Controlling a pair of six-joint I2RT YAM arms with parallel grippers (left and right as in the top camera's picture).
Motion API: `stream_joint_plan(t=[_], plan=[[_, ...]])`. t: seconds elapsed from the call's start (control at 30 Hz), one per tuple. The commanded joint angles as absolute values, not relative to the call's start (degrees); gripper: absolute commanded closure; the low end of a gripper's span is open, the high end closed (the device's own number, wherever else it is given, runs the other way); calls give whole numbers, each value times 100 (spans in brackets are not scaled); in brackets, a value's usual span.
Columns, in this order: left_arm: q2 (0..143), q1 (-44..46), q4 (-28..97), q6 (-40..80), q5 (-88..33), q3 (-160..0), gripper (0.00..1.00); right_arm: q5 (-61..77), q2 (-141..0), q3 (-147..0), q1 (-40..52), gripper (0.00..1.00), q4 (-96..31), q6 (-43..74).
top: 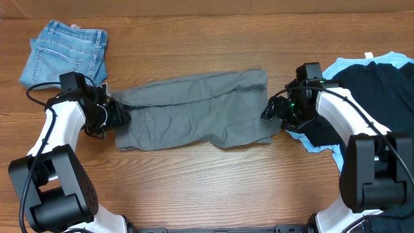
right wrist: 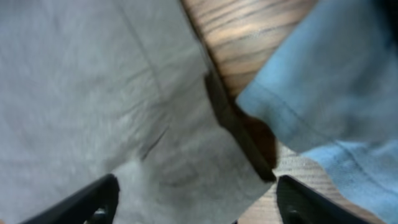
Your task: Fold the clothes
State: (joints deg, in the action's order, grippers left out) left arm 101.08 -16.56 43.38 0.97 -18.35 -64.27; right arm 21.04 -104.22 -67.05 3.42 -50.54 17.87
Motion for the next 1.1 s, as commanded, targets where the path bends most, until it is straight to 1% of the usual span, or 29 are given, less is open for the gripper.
stream_joint_plan(t=[0.0, 0.07, 0.17, 0.23, 0.3, 0.33, 0.37, 0.4, 0.5, 0.53, 0.7, 0.77, 0.87, 0.97, 1.07], plan=[[10250, -1616, 4431, -73, -1417, -6401, 9, 2196, -10298, -6696, 349, 11, -5089, 1625], [10390, -1616, 4416, -71, -1168, -6386, 7, 2150, -10298, -6696, 349, 10, -5113, 1623], [10678, -1616, 4318, -71, -1164, -6386, 7, 2154, -10298, -6696, 349, 10, -5131, 1627], [10890, -1605, 4180, -73, -1199, -6386, 10, 2154, -10298, -6696, 349, 10, -5135, 1625], [11122, -1603, 4029, -143, -1498, -6386, 17, 2154, -10298, -6696, 349, 10, -5146, 1627], [11218, -1603, 3981, -200, -1673, -6386, 23, 2154, -10298, -6696, 349, 10, -5155, 1627], [11310, -1603, 3953, -250, -1839, -6386, 34, 2154, -10298, -6696, 349, 11, -5170, 1627], [11382, -1605, 3948, -285, -1990, -6386, 47, 2154, -10298, -6696, 349, 11, -5177, 1627], [11515, -1605, 3983, -292, -2220, -6386, 90, 2154, -10298, -6696, 349, 12, -5179, 1634], [11531, -1605, 4003, -314, -2255, -6386, 96, 2154, -10298, -6696, 349, 12, -5179, 1645], [11393, -1660, 4338, -456, -2180, -6420, 96, 2152, -10298, -6698, 346, 17, -5179, 1645], [11218, -1776, 4698, -419, -1951, -6576, 96, 2152, -10289, -6720, 346, 21, -5203, 1643], [10831, -2049, 5581, -298, -1540, -7155, 96, 2152, -10165, -6796, 346, 24, -5334, 1619], [10420, -2283, 6622, -327, -1297, -8023, 96, 2193, -9819, -6860, 357, 24, -5406, 1597], [10106, -2322, 7345, -349, -1142, -8687, 96, 2477, -9450, -6871, 401, 24, -5406, 1452]])
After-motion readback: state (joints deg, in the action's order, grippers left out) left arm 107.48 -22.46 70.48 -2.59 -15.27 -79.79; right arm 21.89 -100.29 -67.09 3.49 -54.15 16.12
